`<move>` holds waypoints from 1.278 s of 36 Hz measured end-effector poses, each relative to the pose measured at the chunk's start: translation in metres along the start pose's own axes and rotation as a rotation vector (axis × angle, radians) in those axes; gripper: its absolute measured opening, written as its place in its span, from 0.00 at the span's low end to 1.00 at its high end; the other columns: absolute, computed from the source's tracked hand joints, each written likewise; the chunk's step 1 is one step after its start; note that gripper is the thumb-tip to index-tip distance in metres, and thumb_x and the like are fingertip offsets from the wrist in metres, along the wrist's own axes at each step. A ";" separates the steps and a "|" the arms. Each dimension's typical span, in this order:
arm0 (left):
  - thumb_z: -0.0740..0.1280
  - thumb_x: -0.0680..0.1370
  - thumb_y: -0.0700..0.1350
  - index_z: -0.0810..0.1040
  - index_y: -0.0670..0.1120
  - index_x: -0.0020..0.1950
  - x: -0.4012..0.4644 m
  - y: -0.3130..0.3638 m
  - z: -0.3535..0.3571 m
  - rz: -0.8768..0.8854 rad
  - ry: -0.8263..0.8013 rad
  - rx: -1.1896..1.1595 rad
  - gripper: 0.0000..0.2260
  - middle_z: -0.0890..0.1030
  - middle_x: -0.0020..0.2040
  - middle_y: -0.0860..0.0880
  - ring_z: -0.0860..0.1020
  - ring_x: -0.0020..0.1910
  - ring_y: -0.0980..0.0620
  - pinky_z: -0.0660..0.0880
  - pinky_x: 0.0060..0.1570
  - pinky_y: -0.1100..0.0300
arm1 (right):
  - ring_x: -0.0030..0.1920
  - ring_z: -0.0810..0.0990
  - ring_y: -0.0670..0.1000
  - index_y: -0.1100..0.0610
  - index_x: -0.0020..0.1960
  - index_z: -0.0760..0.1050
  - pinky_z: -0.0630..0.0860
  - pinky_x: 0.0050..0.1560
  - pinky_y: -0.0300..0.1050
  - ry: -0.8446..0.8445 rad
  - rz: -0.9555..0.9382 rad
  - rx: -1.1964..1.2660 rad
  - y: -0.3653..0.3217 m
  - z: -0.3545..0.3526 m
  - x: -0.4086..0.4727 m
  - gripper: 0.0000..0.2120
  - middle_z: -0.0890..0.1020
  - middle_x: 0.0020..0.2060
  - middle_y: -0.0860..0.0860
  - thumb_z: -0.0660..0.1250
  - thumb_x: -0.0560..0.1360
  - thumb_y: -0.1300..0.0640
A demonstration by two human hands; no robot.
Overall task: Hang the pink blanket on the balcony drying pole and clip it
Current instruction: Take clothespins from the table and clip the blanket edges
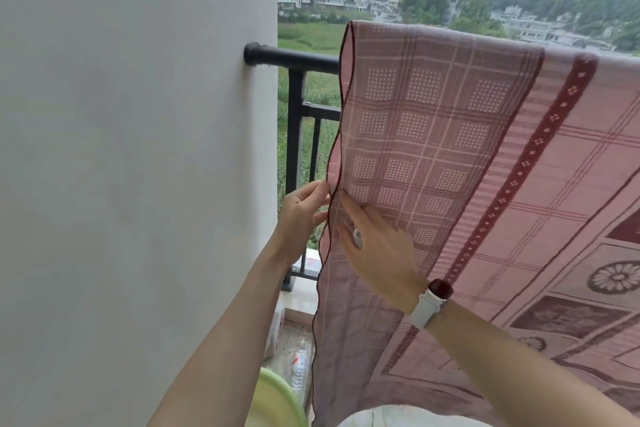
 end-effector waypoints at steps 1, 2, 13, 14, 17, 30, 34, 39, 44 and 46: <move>0.60 0.79 0.46 0.83 0.46 0.48 -0.001 -0.001 0.000 0.000 0.006 -0.007 0.11 0.83 0.45 0.49 0.80 0.48 0.50 0.77 0.53 0.53 | 0.29 0.77 0.44 0.47 0.68 0.65 0.59 0.21 0.32 -0.005 -0.021 -0.029 0.001 0.000 0.001 0.21 0.80 0.40 0.45 0.61 0.76 0.48; 0.61 0.78 0.46 0.83 0.45 0.49 -0.002 -0.003 -0.002 0.005 0.015 -0.008 0.11 0.83 0.46 0.48 0.80 0.49 0.50 0.76 0.54 0.52 | 0.30 0.77 0.44 0.47 0.68 0.65 0.61 0.23 0.32 -0.017 -0.044 -0.049 0.002 0.001 0.001 0.20 0.80 0.40 0.45 0.60 0.76 0.48; 0.71 0.72 0.40 0.81 0.46 0.49 -0.015 -0.025 -0.007 0.111 0.219 0.299 0.06 0.83 0.44 0.46 0.81 0.45 0.47 0.79 0.49 0.56 | 0.42 0.71 0.33 0.52 0.65 0.60 0.70 0.43 0.30 -0.494 0.016 0.541 0.024 -0.008 0.003 0.15 0.68 0.51 0.44 0.55 0.79 0.55; 0.70 0.73 0.39 0.81 0.46 0.47 -0.015 -0.024 -0.008 0.133 0.255 0.304 0.05 0.83 0.42 0.48 0.81 0.42 0.52 0.79 0.46 0.60 | 0.41 0.70 0.33 0.53 0.66 0.59 0.69 0.42 0.28 -0.532 0.019 0.543 0.023 -0.012 0.004 0.16 0.67 0.51 0.44 0.55 0.79 0.56; 0.68 0.74 0.38 0.81 0.47 0.43 -0.015 -0.023 -0.013 0.158 0.322 0.280 0.05 0.82 0.37 0.51 0.79 0.36 0.56 0.77 0.41 0.60 | 0.48 0.70 0.39 0.54 0.70 0.57 0.68 0.48 0.27 -0.584 -0.035 0.514 0.012 -0.028 0.014 0.19 0.66 0.55 0.47 0.54 0.80 0.57; 0.68 0.75 0.38 0.80 0.48 0.40 -0.018 -0.025 -0.022 0.118 0.335 0.253 0.06 0.81 0.38 0.45 0.78 0.38 0.49 0.77 0.45 0.50 | 0.35 0.69 0.41 0.53 0.59 0.74 0.66 0.38 0.30 -0.447 -0.472 0.225 -0.062 -0.086 0.098 0.21 0.74 0.39 0.45 0.72 0.68 0.50; 0.67 0.75 0.39 0.80 0.48 0.40 -0.018 -0.024 -0.021 0.104 0.307 0.264 0.06 0.82 0.36 0.49 0.80 0.36 0.54 0.79 0.41 0.60 | 0.35 0.70 0.39 0.55 0.60 0.72 0.66 0.34 0.31 -0.482 -0.515 0.051 -0.072 -0.076 0.117 0.21 0.76 0.43 0.47 0.70 0.71 0.48; 0.67 0.75 0.41 0.79 0.48 0.42 -0.020 -0.024 -0.021 0.083 0.325 0.271 0.04 0.83 0.39 0.45 0.80 0.39 0.47 0.79 0.44 0.53 | 0.42 0.77 0.49 0.54 0.56 0.76 0.71 0.36 0.36 -0.550 -0.564 -0.154 -0.077 -0.062 0.128 0.20 0.80 0.45 0.49 0.71 0.69 0.44; 0.68 0.75 0.42 0.80 0.48 0.42 -0.020 -0.023 -0.022 0.091 0.352 0.315 0.03 0.82 0.39 0.47 0.80 0.41 0.46 0.79 0.45 0.56 | 0.26 0.70 0.43 0.53 0.38 0.78 0.63 0.27 0.36 -0.619 -0.559 -0.215 -0.078 -0.057 0.133 0.10 0.74 0.26 0.43 0.71 0.70 0.47; 0.68 0.75 0.42 0.80 0.49 0.42 -0.021 -0.023 -0.021 0.087 0.356 0.322 0.03 0.82 0.40 0.46 0.80 0.42 0.44 0.79 0.47 0.52 | 0.25 0.69 0.45 0.55 0.35 0.78 0.63 0.27 0.37 -0.628 -0.570 -0.244 -0.077 -0.053 0.134 0.11 0.72 0.25 0.43 0.70 0.70 0.48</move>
Point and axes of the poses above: each hand's wrist, its own x-axis towards the middle knuckle, its own z-axis out of the palm, y = z × x, the point moved 7 cm from there along x, towards the middle knuckle
